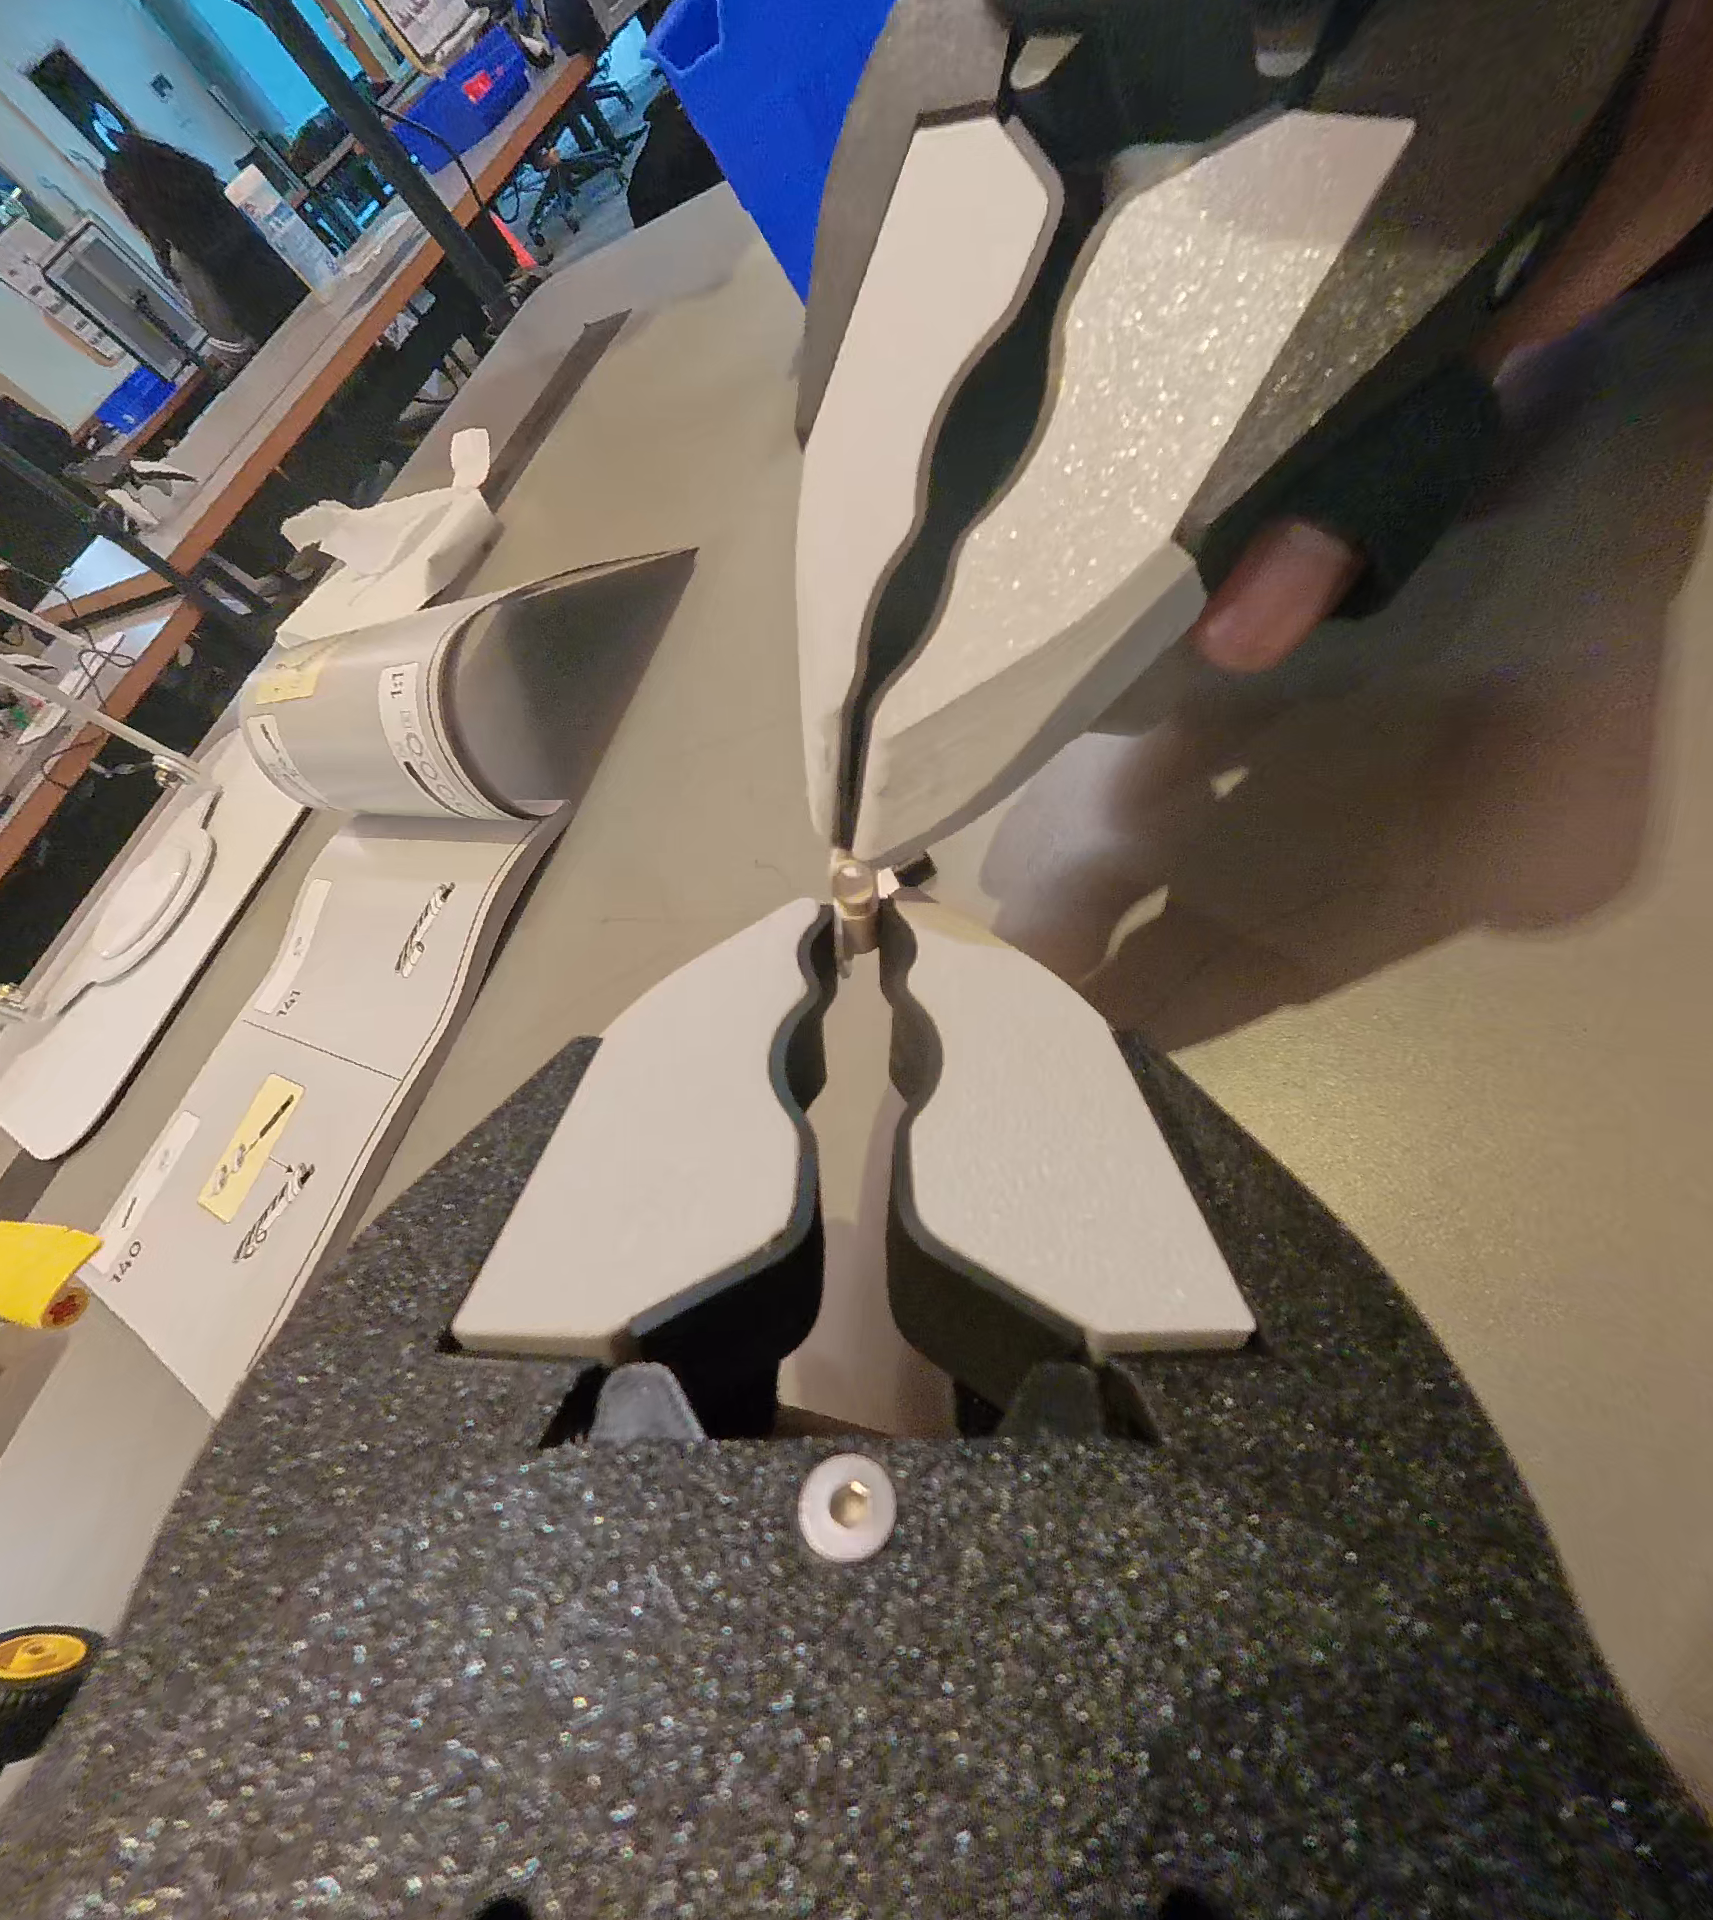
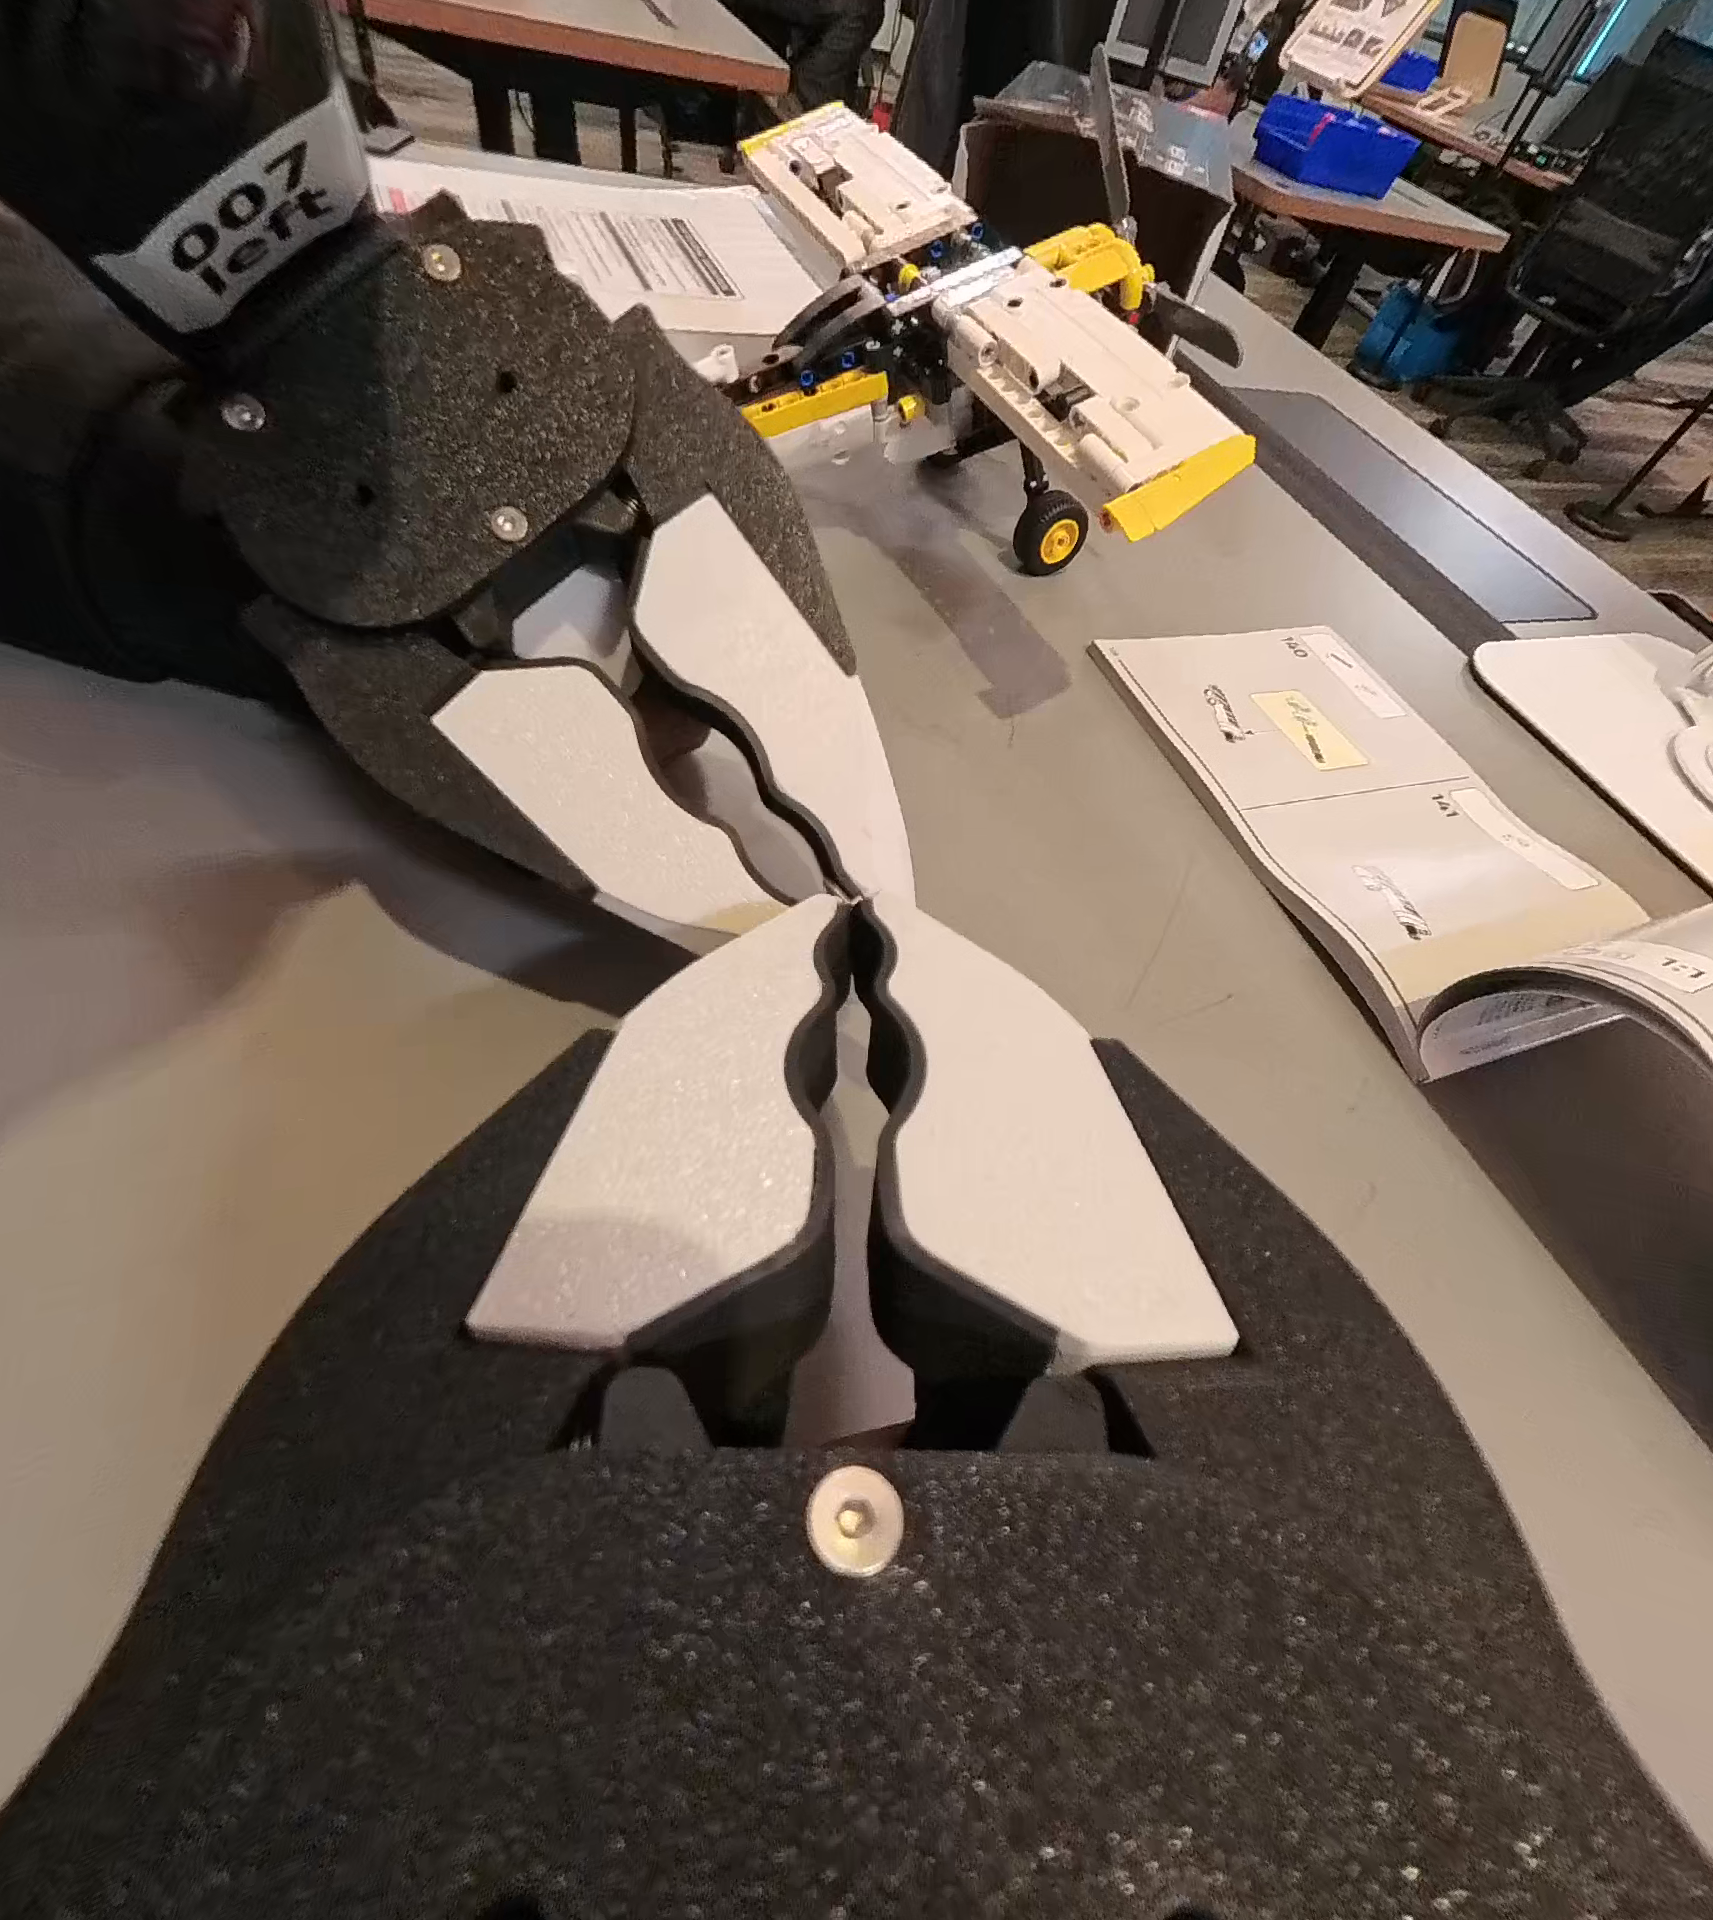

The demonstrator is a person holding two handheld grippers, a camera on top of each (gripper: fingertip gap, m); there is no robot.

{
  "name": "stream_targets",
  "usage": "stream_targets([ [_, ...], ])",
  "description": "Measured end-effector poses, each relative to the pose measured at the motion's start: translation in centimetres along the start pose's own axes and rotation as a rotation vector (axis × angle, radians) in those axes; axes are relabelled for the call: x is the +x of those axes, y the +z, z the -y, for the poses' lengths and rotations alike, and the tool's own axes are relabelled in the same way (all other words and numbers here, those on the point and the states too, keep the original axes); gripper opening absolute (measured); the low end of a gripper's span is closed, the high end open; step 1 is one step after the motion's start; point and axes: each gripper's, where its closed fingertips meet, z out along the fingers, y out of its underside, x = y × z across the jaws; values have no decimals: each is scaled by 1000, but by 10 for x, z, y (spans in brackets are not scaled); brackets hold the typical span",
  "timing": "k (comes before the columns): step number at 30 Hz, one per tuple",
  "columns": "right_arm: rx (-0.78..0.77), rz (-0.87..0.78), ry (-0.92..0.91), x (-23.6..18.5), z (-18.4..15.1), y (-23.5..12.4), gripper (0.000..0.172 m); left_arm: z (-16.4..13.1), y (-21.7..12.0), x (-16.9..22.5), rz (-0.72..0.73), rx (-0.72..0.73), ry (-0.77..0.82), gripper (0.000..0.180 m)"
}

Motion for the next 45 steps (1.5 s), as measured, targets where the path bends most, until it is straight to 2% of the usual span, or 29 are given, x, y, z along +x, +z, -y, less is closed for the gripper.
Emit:
stream_targets([
  [13, -19, 47, 43, -4, -1, 0, 0, 1, -1, 4, -29, 14, 10, 7],
  [18, 23, 90, 84, 0, 1, -4, 0, 5, -4, 4, -154, 46, -140, 7],
  [23, 60, 122, 8, -4, 10, -9, 4, 10, -13, 9, -312, 98, -254, 7],
  [29, 43, 182, -16, -15, 9, -8, 8, 14, -19, 21, -398, 118, -218, 7],
  [38, 18, 371, -51, -39, 3, -14, 7, 15, -28, 45, -542, 113, -140, 7],
  [45, 22, 436, -127, -46, 2, -15, 6, 15, -32, 51, -597, 109, -149, 7],
])
